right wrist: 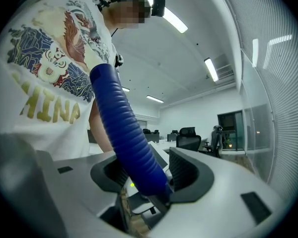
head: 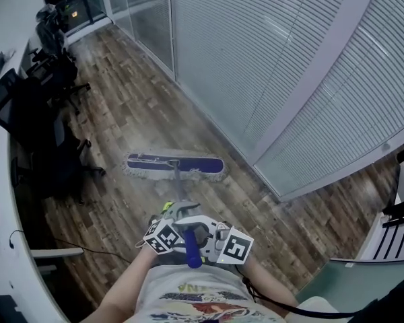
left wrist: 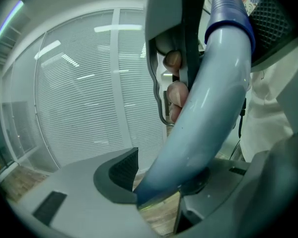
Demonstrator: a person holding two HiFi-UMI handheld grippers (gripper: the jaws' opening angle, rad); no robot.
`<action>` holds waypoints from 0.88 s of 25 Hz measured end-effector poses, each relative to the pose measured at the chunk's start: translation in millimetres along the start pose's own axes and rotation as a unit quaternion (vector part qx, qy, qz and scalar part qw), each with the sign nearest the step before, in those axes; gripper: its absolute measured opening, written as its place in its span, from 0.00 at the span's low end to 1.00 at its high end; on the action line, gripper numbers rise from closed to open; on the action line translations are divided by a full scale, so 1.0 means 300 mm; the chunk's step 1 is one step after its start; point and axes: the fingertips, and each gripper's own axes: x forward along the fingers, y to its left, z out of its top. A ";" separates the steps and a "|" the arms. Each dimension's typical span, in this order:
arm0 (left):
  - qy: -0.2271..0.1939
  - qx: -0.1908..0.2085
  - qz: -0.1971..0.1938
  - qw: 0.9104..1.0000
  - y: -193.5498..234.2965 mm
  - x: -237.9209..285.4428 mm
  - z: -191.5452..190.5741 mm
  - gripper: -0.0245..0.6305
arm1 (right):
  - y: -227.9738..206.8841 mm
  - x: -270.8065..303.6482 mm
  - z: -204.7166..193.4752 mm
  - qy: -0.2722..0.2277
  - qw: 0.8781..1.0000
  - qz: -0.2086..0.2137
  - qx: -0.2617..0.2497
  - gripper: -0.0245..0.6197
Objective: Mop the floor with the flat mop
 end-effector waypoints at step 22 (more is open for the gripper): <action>-0.034 -0.032 0.025 0.999 1.443 0.058 -0.099 0.27 | -1.408 0.424 0.126 -0.117 0.992 -0.041 0.008 0.37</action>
